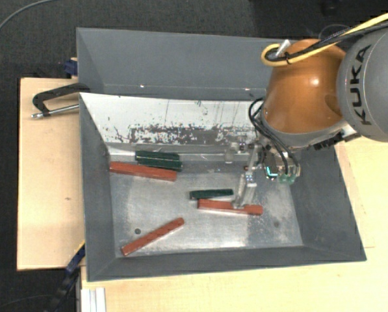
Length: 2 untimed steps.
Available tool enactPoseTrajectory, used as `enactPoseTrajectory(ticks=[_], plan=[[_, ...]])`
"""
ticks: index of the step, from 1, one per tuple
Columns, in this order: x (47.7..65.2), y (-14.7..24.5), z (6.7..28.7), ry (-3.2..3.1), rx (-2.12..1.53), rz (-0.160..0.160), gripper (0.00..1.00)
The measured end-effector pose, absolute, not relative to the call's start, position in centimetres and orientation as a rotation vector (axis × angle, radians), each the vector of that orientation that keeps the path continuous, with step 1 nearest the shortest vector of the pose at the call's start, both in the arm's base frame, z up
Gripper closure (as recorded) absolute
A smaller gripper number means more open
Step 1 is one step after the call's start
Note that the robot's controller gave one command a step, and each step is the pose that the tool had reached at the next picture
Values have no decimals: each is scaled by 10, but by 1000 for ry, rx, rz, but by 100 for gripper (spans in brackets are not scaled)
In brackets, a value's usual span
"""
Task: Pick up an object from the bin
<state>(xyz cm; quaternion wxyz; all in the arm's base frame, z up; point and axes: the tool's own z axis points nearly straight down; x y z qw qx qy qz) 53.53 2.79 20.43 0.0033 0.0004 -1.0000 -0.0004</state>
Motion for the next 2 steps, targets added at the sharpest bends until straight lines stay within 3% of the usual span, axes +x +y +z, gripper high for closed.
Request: enactPoseTrajectory(ticks=[1, 2], plan=[[510, 9, 67, -3135, 169, -2, 0], [515, 9, 74, -3148, 169, -2, 100]])
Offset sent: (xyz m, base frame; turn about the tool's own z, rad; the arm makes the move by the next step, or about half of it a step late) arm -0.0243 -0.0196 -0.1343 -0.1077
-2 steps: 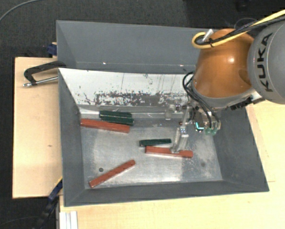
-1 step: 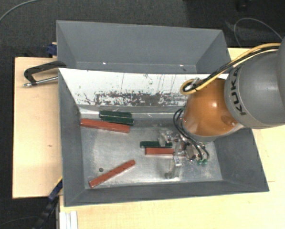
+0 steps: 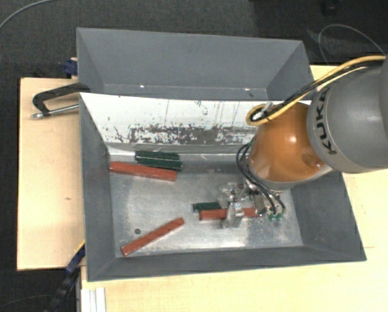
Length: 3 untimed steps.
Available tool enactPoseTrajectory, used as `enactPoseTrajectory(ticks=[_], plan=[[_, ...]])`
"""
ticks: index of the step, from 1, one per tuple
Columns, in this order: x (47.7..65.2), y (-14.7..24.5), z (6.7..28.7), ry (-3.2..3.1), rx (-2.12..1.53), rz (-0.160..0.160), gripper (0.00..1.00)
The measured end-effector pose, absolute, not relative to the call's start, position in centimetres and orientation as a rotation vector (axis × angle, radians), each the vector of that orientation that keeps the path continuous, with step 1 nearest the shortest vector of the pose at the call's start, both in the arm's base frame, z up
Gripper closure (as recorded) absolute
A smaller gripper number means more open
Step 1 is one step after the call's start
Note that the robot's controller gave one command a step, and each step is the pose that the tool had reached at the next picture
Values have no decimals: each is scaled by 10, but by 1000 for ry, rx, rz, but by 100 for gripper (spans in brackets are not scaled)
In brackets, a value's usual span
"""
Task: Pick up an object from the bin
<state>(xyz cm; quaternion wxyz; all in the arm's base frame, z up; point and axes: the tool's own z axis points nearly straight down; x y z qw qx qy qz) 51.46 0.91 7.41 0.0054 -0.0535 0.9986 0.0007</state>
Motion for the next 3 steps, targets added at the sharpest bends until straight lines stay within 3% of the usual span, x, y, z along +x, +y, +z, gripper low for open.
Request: enactPoseTrajectory(ticks=[1, 2, 3], plan=[[556, -52, 74, 3050, -705, -2, 100], [572, -44, 75, 2757, -1476, -11, 100], [551, -74, 229, 2727, -1536, -12, 100]])
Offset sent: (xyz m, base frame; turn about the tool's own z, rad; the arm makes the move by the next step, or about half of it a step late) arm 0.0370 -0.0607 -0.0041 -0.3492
